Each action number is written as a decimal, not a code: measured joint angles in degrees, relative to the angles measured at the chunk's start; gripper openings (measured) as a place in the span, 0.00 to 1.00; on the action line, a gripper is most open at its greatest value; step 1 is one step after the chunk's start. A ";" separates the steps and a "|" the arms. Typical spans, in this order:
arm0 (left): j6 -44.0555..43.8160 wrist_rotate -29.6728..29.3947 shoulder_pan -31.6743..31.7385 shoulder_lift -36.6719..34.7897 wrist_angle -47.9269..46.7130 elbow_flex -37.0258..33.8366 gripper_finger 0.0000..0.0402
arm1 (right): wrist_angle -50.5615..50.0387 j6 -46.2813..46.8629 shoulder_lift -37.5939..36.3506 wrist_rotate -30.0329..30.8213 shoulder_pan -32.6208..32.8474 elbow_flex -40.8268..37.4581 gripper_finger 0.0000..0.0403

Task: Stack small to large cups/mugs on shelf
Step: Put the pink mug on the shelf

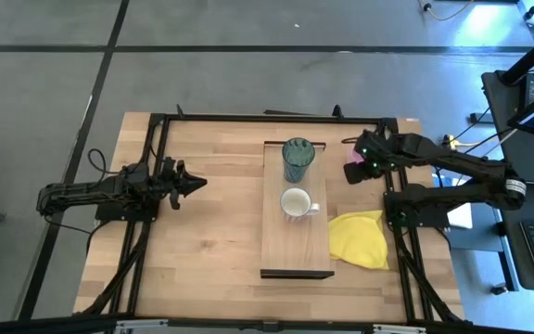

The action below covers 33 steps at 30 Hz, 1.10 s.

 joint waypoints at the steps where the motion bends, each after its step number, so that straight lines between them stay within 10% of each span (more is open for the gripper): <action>1: 0.00 -0.02 0.00 -0.01 0.00 0.00 0.06 | 0.93 1.10 0.03 0.00 0.23 -1.01 0.01; 33: -0.01 -0.02 -0.01 -0.02 0.00 0.00 0.07 | 6.72 15.16 -0.04 19.01 3.38 -14.68 0.00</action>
